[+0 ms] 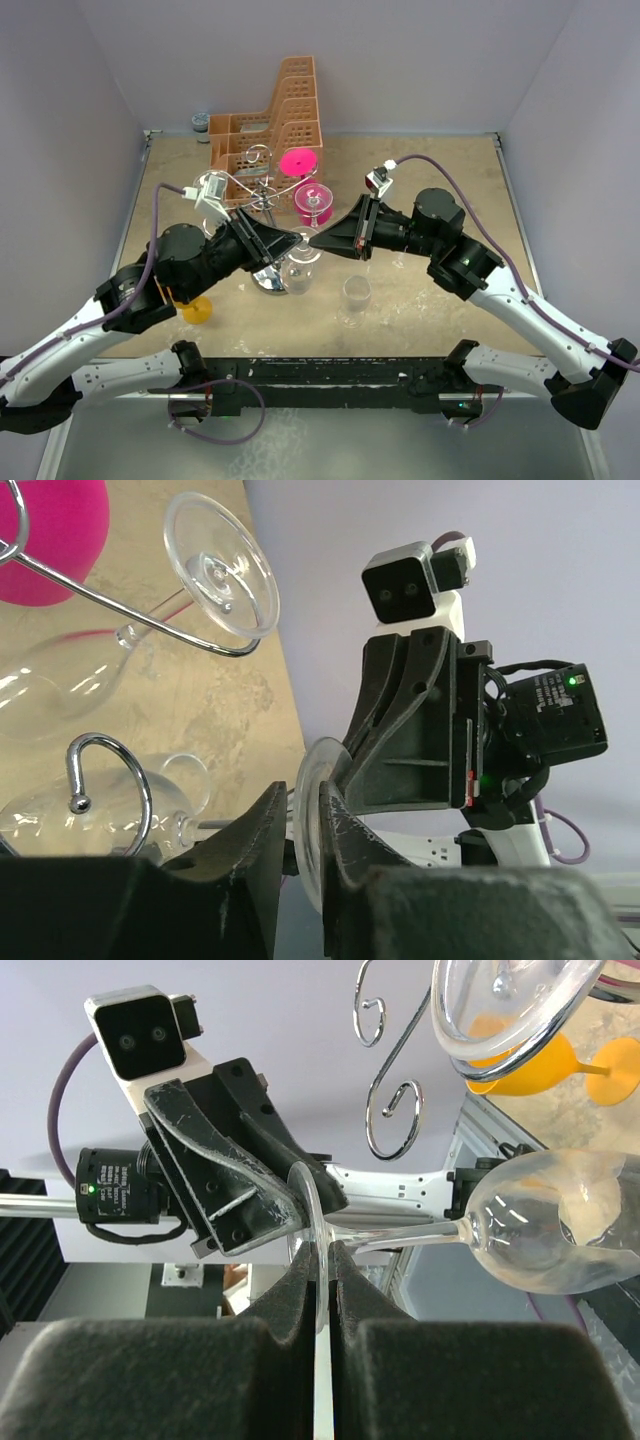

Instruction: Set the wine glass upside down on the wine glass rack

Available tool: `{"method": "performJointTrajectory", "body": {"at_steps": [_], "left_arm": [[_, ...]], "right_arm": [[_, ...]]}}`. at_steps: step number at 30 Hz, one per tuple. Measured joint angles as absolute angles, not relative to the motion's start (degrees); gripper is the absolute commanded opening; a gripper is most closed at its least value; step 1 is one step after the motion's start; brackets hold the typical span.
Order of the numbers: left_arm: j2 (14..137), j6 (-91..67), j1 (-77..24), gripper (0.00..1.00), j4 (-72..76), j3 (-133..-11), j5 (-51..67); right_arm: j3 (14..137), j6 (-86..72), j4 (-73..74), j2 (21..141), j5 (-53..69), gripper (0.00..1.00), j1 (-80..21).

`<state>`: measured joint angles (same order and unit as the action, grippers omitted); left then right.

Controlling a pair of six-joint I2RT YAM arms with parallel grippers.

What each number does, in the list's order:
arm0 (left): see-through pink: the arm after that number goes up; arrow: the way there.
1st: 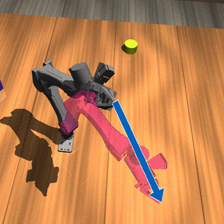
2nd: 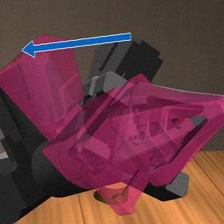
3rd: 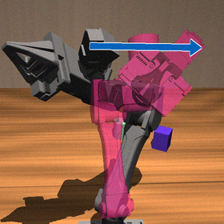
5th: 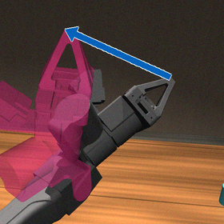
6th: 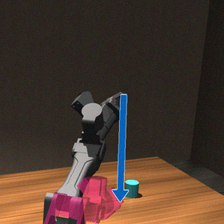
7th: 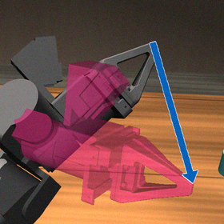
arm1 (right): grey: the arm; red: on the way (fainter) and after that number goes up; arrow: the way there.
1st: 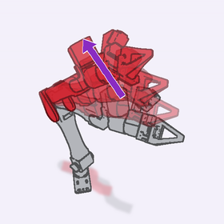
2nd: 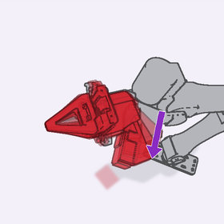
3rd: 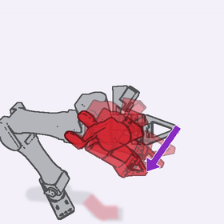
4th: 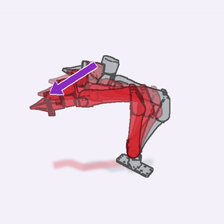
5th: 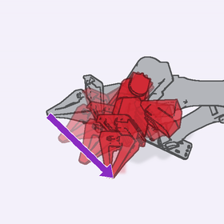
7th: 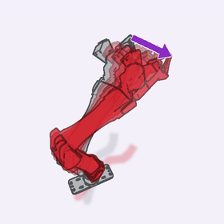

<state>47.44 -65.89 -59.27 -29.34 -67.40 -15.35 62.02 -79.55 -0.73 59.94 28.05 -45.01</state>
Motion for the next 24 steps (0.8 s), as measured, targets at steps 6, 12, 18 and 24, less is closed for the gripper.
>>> {"method": "performJointTrajectory", "body": {"at_steps": [6, 12, 18, 24], "left_arm": [[46.5, -67.0, -59.3, 0.0, -29.1, -67.4, -15.0], [46.0, -69.0, -59.3, 0.0, -29.8, -67.4, -16.6], [45.2, -72.5, -59.3, 0.0, -29.9, -66.7, -20.5], [44.9, -74.7, -59.3, 0.0, -29.2, -65.2, -24.6]], "right_arm": [[62.0, -78.8, -1.2, 59.9, 28.2, 0.19, -45.0], [62.0, -78.4, -1.2, 58.7, 27.2, 0.65, -45.1], [61.2, -76.3, -1.1, 53.7, 23.1, 0.73, -45.1], [61.0, -70.7, 1.2, 51.7, 16.6, 0.73, -45.1]]}}
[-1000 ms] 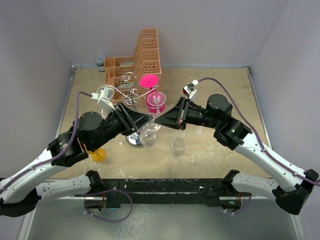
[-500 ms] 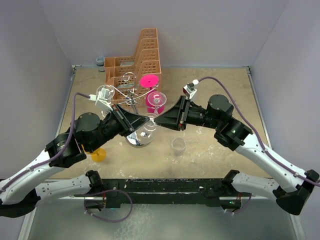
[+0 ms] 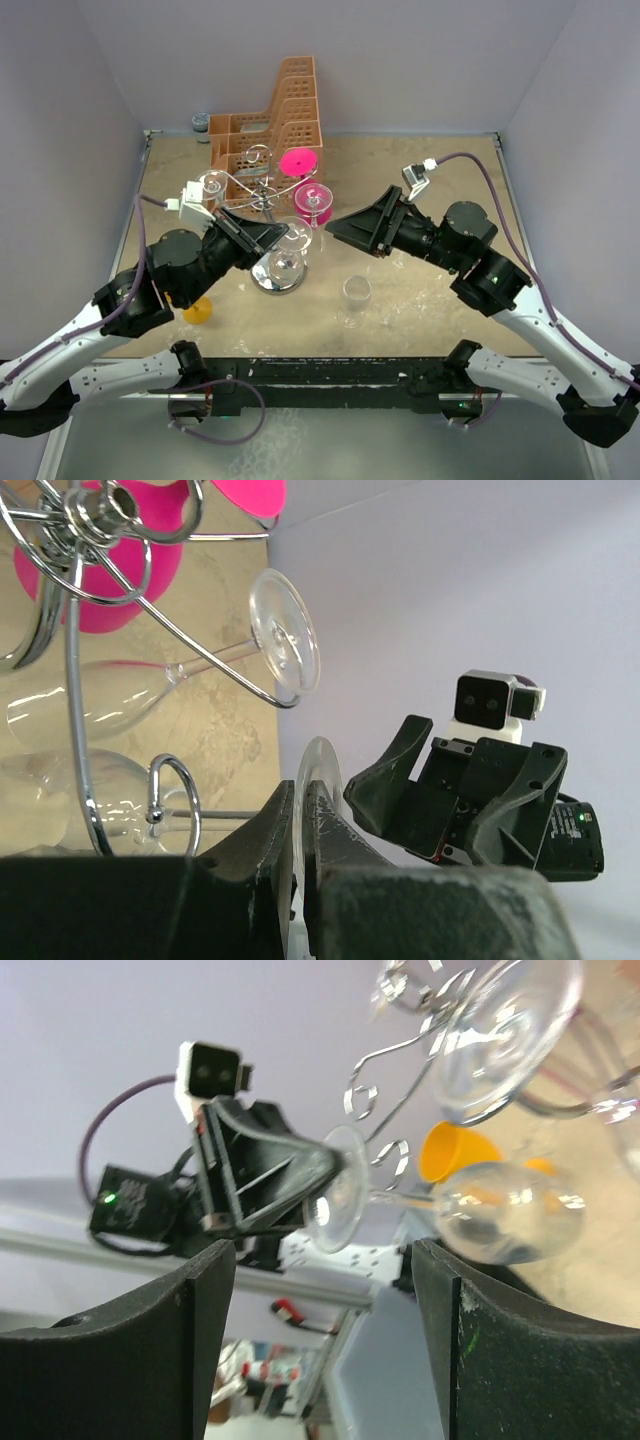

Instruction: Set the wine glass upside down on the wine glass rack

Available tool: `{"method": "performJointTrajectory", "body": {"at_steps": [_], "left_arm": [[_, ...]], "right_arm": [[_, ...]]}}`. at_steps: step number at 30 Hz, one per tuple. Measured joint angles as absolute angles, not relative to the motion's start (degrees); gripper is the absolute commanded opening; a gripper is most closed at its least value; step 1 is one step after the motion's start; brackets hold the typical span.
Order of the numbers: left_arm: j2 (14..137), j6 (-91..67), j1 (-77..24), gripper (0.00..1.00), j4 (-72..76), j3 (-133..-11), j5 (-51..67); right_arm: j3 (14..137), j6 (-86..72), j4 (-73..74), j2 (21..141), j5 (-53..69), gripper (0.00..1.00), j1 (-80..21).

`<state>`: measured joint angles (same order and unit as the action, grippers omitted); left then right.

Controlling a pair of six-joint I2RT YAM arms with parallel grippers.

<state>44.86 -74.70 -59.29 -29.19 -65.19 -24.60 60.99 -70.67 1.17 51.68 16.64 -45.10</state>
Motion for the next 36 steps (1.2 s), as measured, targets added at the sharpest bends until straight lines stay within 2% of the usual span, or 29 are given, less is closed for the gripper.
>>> {"method": "performJointTrajectory", "body": {"at_steps": [7, 13, 27, 36], "left_arm": [[45.3, -76.0, -59.3, 0.0, -27.7, -64.0, -29.9], [46.7, -76.1, -59.3, 0.0, -24.4, -61.4, -34.1], [44.6, -74.8, -59.3, 0.0, -28.3, -62.7, -42.3], [41.2, -75.0, -59.3, 0.0, -30.2, -62.7, -43.3]], "right_arm": [[59.4, -62.2, 3.1, 50.5, 10.0, 0.74, -45.1], [53.9, -60.0, -2.3, 46.4, 10.6, 0.74, -45.1], [54.0, -53.8, -6.9, 46.8, 11.6, 0.75, -45.1], [54.2, -53.1, -6.8, 48.1, 11.7, 0.75, -45.1]]}}
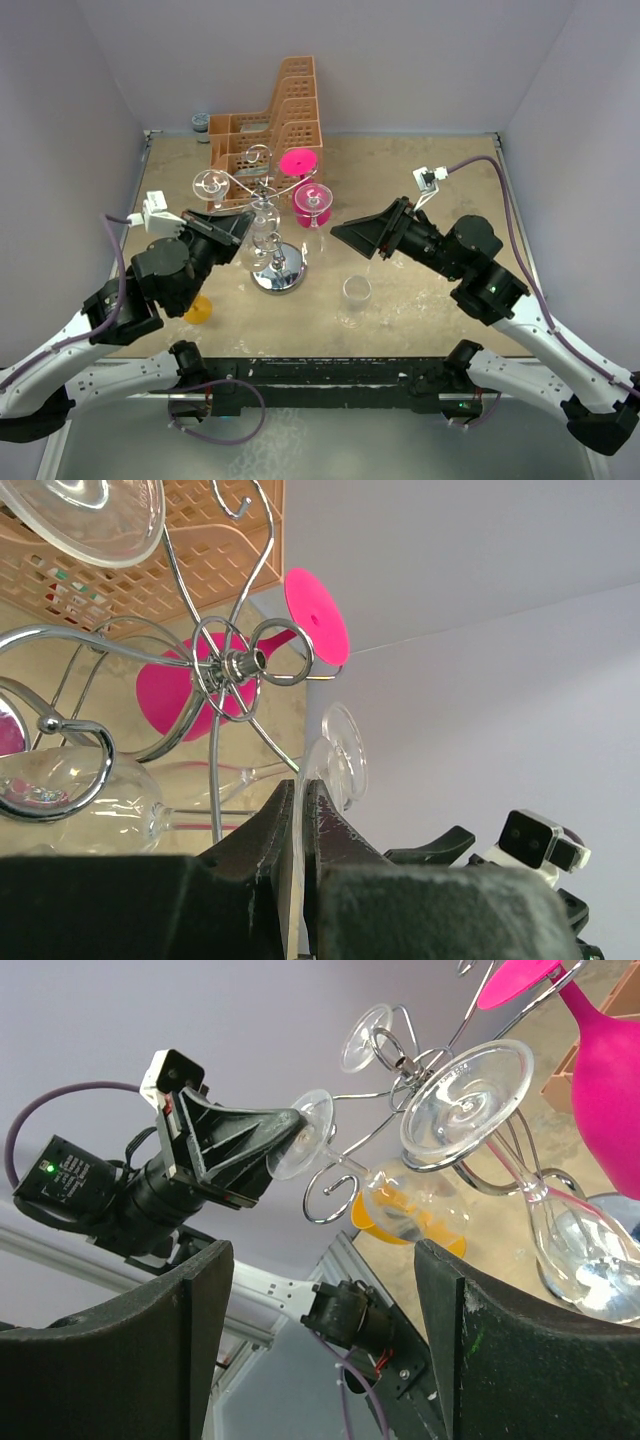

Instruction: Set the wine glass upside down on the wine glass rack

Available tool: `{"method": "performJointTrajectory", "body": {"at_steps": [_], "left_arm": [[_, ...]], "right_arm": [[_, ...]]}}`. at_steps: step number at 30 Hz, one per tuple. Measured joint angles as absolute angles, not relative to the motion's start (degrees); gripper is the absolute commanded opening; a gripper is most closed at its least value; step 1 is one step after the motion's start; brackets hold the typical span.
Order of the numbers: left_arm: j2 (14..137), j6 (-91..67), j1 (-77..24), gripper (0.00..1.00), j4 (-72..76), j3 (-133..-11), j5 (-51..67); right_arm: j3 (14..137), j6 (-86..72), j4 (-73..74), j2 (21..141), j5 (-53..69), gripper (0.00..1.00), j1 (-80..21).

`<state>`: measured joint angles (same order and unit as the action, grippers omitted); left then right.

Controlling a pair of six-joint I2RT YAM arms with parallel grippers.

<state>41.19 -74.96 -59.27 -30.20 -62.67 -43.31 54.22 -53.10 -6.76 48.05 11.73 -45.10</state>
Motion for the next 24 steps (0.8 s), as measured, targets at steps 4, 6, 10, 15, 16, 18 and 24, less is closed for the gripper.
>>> {"method": "performJointTrajectory", "body": {"at_steps": [4, 6, 10, 15, 16, 18, 24], "left_arm": [[39.8, -75.4, -59.3, 0.0, -31.1, -62.4, -42.7], [39.3, -75.5, -59.3, 0.0, -31.4, -62.2, -42.2], [38.4, -75.3, -59.3, 0.0, -32.2, -62.2, -40.6], [37.8, -74.0, -59.3, 0.0, -32.6, -61.8, -38.4], [37.7, -73.8, -59.3, 0.0, -32.6, -61.7, -37.9], [37.7, -72.7, -59.3, 0.0, -32.6, -61.6, -36.6], [39.2, -68.9, -59.3, 0.0, -32.0, -61.6, -32.3]], "right_arm": [[54.2, -53.1, -6.8, 48.1, 11.7, 0.75, -45.1], [54.2, -53.1, -6.8, 48.1, 11.7, 0.75, -45.1], [54.2, -53.1, -6.8, 48.2, 11.7, 0.74, -45.1], [54.2, -53.1, -6.8, 48.2, 11.4, 0.74, -45.1], [54.2, -53.1, -6.8, 48.2, 11.4, 0.74, -45.1], [54.3, -53.1, -6.7, 48.2, 11.3, 0.74, -45.1], [54.4, -53.1, -6.7, 48.5, 11.0, 0.74, -45.1]]}}
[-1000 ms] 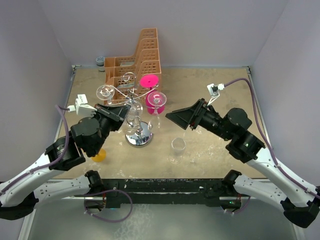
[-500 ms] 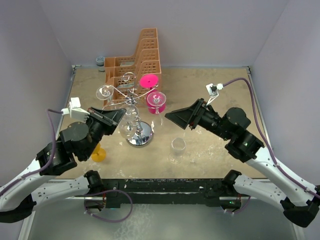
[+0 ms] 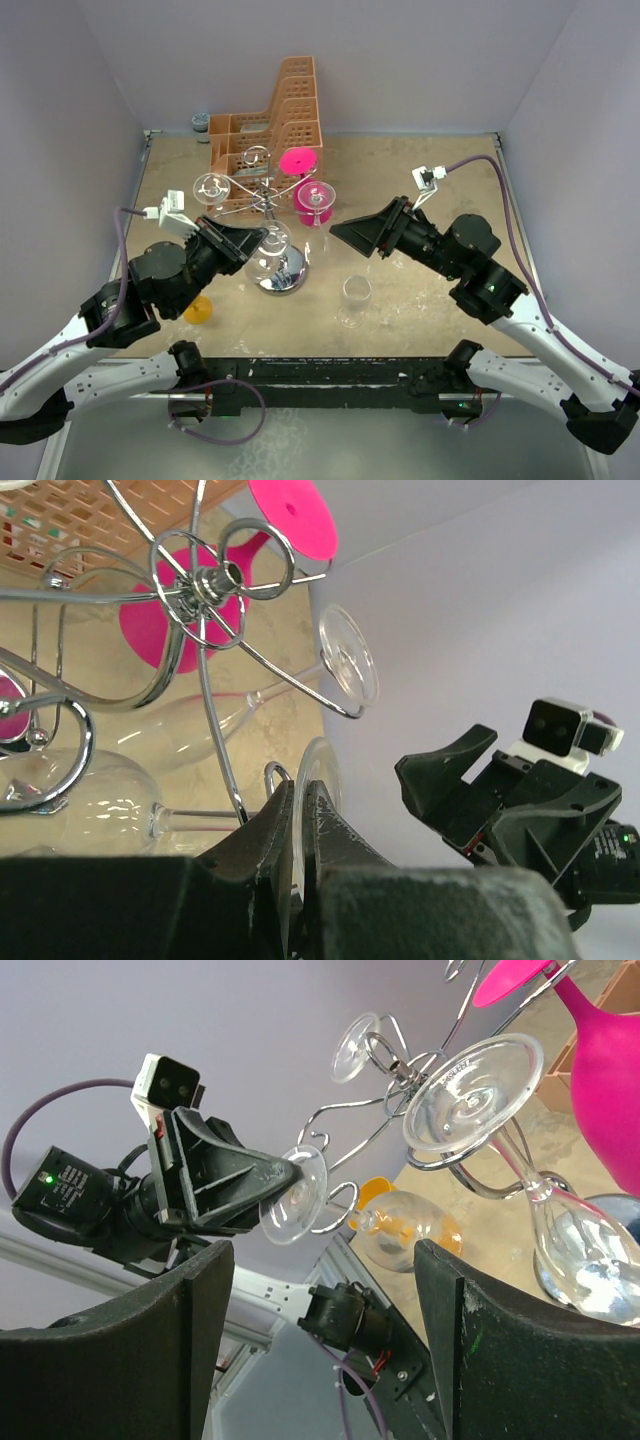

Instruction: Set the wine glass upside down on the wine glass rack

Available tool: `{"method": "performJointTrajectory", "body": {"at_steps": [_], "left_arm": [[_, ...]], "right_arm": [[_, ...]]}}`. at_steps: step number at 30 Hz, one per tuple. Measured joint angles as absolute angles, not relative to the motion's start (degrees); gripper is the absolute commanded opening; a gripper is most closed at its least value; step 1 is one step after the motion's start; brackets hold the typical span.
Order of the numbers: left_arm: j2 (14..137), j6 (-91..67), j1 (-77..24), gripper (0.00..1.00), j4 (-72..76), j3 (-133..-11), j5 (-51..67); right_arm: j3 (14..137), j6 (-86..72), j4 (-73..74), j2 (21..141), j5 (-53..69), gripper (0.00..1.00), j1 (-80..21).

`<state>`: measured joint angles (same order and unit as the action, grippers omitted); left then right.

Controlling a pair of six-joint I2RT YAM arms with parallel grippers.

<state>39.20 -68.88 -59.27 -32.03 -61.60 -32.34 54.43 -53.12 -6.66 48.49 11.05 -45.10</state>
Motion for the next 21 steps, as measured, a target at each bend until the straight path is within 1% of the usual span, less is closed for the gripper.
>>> {"method": "performJointTrajectory", "body": {"at_steps": [6, 21], "left_arm": [[40.5, -66.1, -59.3, 0.0, -30.1, -61.6, -28.6], [41.0, -64.6, -59.3, 0.0, -27.4, -61.6, -26.9]], "right_arm": [[54.4, -53.1, -6.3, 48.6, 10.2, 0.74, -45.1], [54.4, -53.3, -6.3, 48.8, 9.6, 0.73, -45.1]]}}
